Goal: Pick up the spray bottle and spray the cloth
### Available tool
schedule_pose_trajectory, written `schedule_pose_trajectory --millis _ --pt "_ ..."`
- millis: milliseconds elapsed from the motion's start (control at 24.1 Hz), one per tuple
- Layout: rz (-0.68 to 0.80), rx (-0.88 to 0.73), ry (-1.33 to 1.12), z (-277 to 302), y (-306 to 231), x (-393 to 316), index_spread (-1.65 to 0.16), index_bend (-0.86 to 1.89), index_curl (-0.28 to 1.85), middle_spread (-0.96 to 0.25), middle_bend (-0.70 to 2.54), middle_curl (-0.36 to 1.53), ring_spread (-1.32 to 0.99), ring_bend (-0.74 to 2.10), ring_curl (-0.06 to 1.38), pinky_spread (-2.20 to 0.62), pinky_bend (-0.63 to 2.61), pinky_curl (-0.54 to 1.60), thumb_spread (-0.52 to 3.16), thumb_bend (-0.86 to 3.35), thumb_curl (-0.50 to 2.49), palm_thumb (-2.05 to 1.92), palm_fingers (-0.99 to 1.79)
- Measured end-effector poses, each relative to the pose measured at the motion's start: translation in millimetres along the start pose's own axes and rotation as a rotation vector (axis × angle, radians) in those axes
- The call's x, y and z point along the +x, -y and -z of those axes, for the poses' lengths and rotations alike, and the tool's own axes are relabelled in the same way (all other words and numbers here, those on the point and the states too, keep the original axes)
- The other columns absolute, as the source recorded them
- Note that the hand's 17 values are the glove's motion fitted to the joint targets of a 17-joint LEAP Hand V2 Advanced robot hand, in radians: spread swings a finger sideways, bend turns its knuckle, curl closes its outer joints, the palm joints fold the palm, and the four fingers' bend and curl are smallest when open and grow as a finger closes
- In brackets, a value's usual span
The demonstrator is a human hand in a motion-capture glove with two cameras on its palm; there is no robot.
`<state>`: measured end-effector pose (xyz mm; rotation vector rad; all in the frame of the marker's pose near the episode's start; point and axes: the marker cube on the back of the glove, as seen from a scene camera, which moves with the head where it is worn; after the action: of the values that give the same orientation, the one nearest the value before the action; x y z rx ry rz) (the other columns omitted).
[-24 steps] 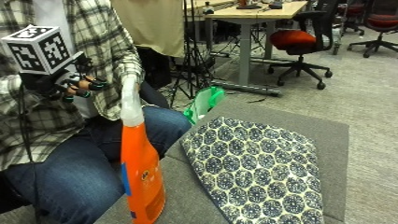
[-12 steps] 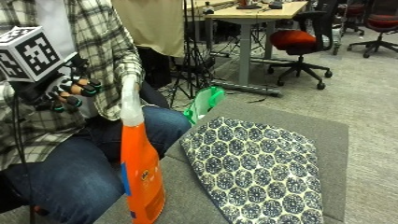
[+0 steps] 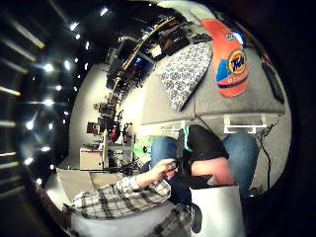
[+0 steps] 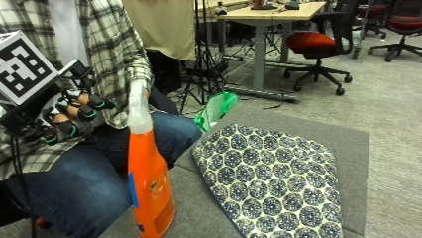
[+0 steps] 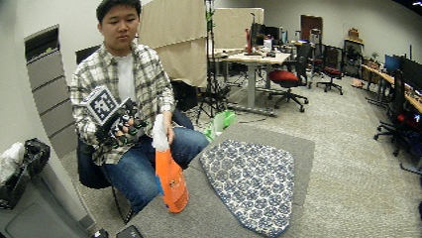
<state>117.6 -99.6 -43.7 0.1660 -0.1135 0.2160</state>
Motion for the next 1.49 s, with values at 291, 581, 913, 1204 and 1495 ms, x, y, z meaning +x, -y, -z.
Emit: schedule_pose_trajectory --millis 291,581,913,1204,1495 --pt "-0.048 0.058 0.109 -1 35 25 -0.33 0.16 0.26 -0.05 0.18 0.21 0.15 0.36 0.21 0.23 0.44 0.18 1.11 0.11 0.34 0.56 0.17" --pt "-0.031 0.037 0.201 -1 81 52 -0.33 0.17 0.27 -0.05 0.18 0.23 0.15 0.37 0.22 0.23 0.47 0.20 1.10 0.07 0.36 0.58 0.17" --pt "0.014 0.032 0.332 -17 120 76 -0.32 0.15 0.27 -0.05 0.19 0.25 0.13 0.39 0.24 0.23 0.50 0.22 1.07 0.02 0.38 0.61 0.21" --pt "0.031 0.068 0.535 -29 142 84 -0.31 0.16 0.28 -0.05 0.24 0.28 0.08 0.40 0.25 0.22 0.48 0.21 1.02 -0.01 0.41 0.66 0.35" --pt "0.037 0.078 0.648 -35 156 80 -0.29 0.21 0.32 -0.04 0.28 0.32 0.02 0.38 0.26 0.21 0.39 0.20 0.99 -0.02 0.42 0.69 0.49"
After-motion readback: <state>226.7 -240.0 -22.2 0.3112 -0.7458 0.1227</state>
